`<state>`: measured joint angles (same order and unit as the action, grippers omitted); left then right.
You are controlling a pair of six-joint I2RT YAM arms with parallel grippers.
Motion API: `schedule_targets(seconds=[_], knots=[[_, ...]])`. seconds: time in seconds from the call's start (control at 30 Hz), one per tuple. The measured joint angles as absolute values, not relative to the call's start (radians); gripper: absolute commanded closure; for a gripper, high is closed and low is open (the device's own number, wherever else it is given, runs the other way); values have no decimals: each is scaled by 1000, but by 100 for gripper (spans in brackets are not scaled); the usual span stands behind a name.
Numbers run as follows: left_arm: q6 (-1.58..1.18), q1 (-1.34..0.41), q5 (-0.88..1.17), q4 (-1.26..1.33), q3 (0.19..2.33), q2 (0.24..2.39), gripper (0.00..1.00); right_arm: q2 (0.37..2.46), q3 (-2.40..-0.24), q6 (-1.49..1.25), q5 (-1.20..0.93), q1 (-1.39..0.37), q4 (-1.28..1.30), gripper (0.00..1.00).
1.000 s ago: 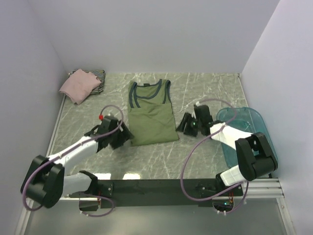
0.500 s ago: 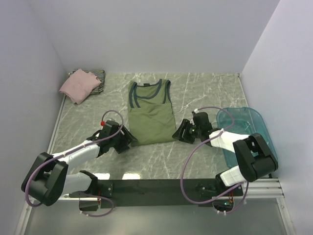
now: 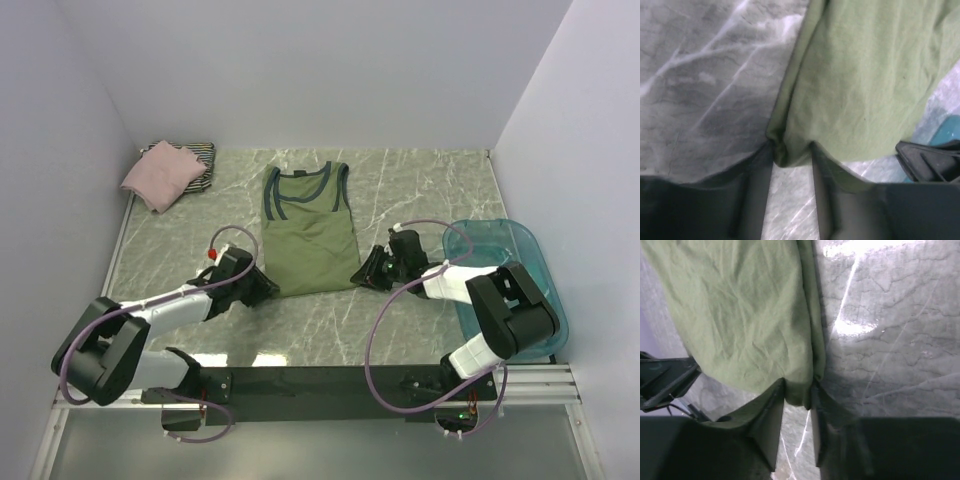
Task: Fold and stack the tank tops
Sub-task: Fold the tank top
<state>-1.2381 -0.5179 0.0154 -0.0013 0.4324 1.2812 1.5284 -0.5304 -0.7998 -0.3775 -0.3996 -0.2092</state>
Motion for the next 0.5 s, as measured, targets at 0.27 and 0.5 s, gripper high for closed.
schedule_targets(seconds=[0.27,0.5], knots=[[-1225,-555,-48,-3,449,1312,99,1528,-533,-786,-330,-421,-183,100],[-1193,-621,-96,-150,497,1270,99,1462,-548,-743,-271,-488,-60,100]])
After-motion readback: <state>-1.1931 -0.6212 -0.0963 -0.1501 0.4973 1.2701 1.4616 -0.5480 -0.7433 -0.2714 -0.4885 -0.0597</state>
